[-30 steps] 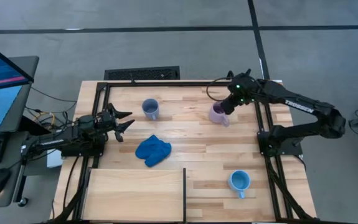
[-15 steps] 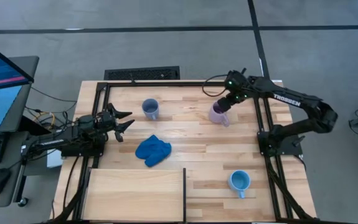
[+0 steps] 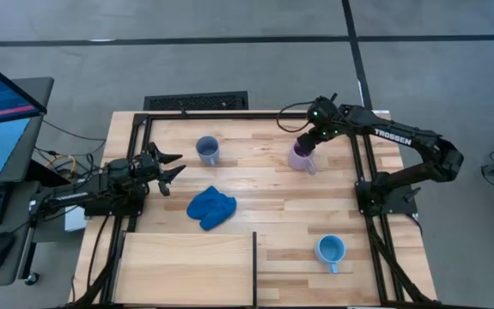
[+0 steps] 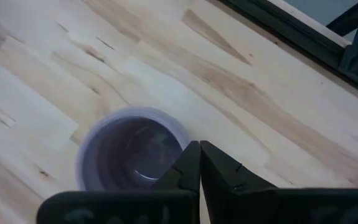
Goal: Stack small to large cups/mugs on shelf
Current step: Move the violet mug from the top right to the center on the table
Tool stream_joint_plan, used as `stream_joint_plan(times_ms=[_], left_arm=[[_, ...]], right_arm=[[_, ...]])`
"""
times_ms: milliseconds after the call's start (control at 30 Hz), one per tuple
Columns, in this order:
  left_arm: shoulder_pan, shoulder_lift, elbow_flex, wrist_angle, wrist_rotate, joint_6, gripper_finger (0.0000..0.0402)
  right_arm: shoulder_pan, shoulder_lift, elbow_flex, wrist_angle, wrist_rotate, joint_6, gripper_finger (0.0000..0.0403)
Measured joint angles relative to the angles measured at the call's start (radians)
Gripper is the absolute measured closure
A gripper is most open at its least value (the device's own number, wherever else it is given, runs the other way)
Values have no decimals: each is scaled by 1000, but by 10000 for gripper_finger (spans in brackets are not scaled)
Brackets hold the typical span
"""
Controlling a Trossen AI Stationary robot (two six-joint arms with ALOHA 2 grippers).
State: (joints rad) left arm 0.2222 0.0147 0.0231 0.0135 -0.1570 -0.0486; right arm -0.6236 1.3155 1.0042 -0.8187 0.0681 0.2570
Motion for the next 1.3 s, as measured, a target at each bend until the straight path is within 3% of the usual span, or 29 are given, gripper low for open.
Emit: stream_joint_plan(times_ms=[1300], left_arm=[[0,0,0,0,0,0,221]], right_arm=[[26,-1,0,-10,-19,39,370]])
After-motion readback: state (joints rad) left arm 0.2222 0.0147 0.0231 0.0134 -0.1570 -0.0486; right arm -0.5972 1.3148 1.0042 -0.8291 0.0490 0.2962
